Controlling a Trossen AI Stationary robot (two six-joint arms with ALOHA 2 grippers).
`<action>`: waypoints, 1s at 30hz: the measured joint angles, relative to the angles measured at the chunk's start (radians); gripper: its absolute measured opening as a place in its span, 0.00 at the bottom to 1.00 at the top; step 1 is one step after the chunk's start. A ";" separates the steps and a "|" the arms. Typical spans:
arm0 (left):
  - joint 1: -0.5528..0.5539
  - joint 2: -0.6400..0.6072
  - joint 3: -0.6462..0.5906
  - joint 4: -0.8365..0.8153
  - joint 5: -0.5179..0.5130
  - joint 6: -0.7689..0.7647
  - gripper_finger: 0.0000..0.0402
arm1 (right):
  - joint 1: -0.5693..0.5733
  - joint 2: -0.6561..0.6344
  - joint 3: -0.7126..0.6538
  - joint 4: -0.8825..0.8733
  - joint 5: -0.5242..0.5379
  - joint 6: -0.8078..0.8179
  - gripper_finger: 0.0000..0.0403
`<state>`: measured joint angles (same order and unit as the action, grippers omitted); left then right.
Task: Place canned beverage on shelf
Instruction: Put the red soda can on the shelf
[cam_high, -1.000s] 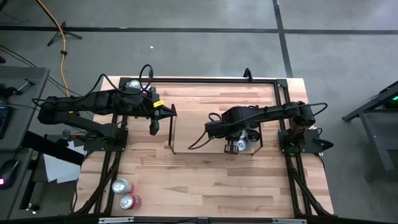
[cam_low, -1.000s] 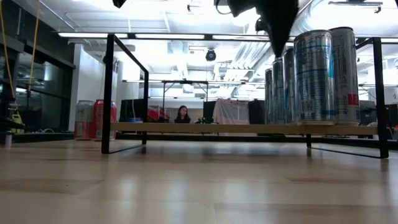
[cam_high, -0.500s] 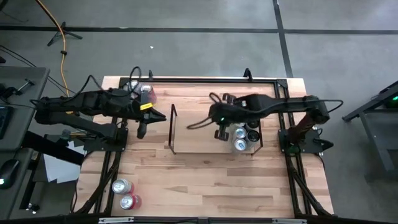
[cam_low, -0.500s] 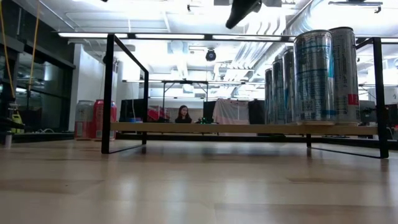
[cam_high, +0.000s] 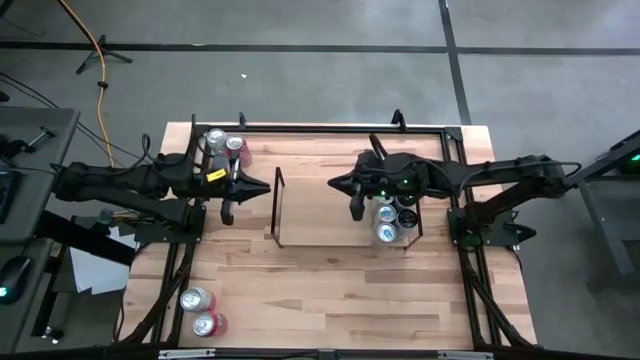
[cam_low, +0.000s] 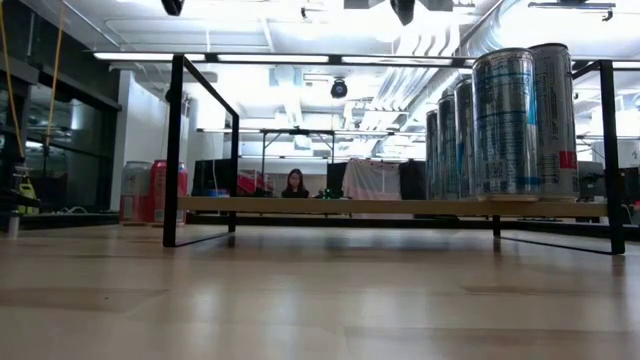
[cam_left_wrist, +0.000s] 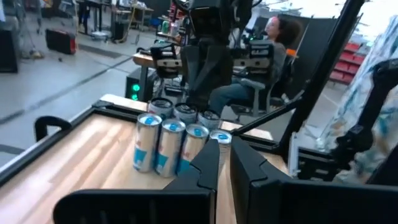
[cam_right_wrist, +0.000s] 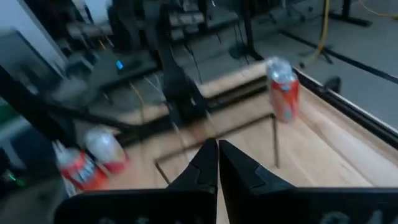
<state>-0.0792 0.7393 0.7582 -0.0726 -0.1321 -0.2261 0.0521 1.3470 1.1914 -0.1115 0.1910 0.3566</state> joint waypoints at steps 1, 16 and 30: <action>0.000 0.002 0.000 0.001 -0.005 0.012 0.00 | 0.000 0.000 -0.007 0.013 -0.010 0.002 0.00; 0.000 0.002 0.000 0.019 -0.009 0.035 0.00 | 0.000 0.015 -0.012 0.016 -0.058 0.002 0.00; 0.000 0.002 0.000 0.018 -0.119 0.098 0.07 | 0.000 0.015 -0.012 0.016 -0.060 -0.021 0.00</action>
<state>-0.0789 0.7410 0.7578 -0.0547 -0.2506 -0.1280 0.0521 1.3624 1.1796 -0.0959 0.1310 0.3357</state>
